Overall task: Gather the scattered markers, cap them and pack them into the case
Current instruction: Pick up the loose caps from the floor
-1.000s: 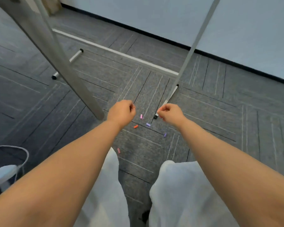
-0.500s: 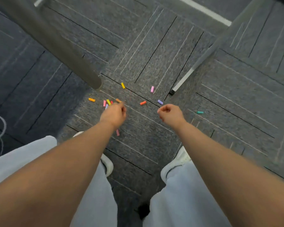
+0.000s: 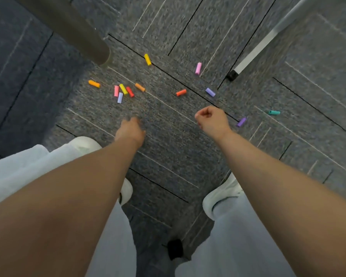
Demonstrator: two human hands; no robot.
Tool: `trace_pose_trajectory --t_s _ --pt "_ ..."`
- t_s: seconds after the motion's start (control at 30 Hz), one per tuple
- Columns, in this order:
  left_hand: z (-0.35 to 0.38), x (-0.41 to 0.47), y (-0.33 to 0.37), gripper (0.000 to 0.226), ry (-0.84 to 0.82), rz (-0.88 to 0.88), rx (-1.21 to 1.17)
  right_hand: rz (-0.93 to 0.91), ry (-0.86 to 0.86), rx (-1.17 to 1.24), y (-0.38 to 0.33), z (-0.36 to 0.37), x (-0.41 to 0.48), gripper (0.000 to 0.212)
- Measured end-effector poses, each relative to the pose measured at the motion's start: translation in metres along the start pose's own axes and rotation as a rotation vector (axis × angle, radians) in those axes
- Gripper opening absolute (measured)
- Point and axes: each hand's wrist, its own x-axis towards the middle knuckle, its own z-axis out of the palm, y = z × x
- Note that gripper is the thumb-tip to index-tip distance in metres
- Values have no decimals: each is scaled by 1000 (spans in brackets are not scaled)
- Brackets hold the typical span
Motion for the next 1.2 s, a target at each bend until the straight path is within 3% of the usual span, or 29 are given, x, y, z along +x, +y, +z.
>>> trace_pose_trajectory --t_s 0.17,0.37,0.47,0.63,0.77,1.03,1.2 --pt "22 14 -1 36 -38 2 -34 -9 46 2 17 7 12 25" --pt "42 13 -10 20 109 96 -49 8 292 -83 46 -11 17 4" --pt "46 10 5 23 168 191 -97 81 384 -196 62 -31 24 18" --pt "41 10 48 19 259 370 -153 129 368 -489 80 -49 31 42" --pt "37 11 79 20 317 417 -105 162 341 -431 84 -51 39 50" --pt "35 21 120 31 235 552 -67 35 259 -386 91 -67 55 32" --pt "39 23 147 56 232 642 21 100 454 -268 99 -103 65 26"
